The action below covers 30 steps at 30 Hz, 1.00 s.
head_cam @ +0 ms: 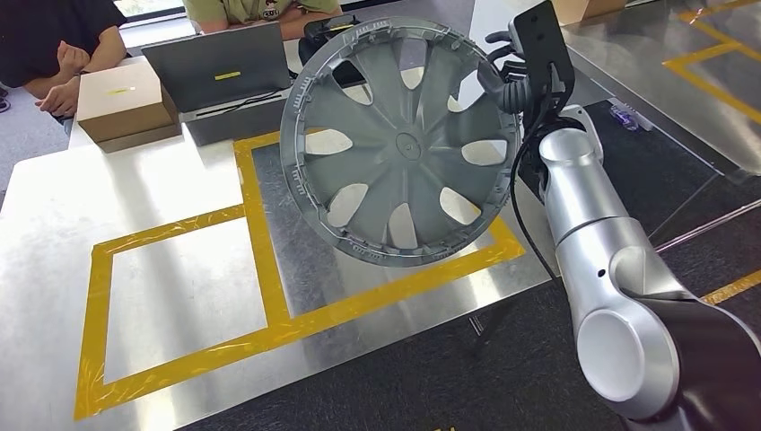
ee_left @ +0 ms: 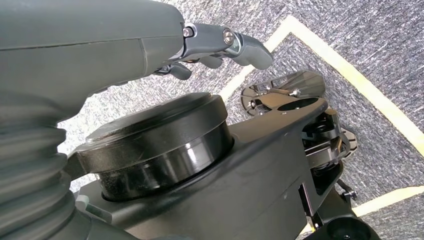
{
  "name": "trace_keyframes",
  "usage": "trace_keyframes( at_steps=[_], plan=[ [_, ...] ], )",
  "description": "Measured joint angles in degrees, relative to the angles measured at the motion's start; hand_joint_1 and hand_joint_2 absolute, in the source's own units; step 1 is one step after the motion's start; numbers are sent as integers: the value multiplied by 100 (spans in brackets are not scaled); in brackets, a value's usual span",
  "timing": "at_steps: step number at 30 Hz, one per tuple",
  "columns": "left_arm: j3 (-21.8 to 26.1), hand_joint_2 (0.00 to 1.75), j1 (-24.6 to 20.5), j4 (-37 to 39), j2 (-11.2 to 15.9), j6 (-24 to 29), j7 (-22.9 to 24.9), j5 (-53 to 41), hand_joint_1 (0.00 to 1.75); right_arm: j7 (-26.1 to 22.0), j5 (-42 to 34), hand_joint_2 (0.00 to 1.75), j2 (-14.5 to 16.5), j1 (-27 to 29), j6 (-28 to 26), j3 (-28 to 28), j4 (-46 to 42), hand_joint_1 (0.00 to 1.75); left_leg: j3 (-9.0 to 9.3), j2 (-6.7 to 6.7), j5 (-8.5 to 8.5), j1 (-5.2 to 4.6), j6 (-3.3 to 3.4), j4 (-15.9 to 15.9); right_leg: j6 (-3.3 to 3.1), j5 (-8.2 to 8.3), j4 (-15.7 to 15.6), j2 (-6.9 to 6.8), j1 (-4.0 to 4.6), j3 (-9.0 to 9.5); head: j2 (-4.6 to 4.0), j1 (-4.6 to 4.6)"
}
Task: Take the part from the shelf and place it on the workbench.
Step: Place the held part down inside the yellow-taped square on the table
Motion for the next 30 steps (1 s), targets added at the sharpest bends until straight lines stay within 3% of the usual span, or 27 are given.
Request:
trace_keyframes(
  at_steps=[22,26,30],
  plan=[
    [0,175,0,2,-9,43,48,-146,0,-34,14,175,17,3,16,0,2,175,-1,0,0,0,0,0,0,0,0,0,0,0,0,0],
    [0,175,0,2,-13,99,51,-168,0,-41,10,0,29,4,16,0,2,0,0,0,0,0,0,0,0,0,0,0,0,0,0,0],
    [0,175,0,1,-13,158,66,-211,0,-46,-2,0,41,-12,16,0,2,0,1,1,0,0,0,0,0,0,0,0,0,1,0,0]
  ],
)
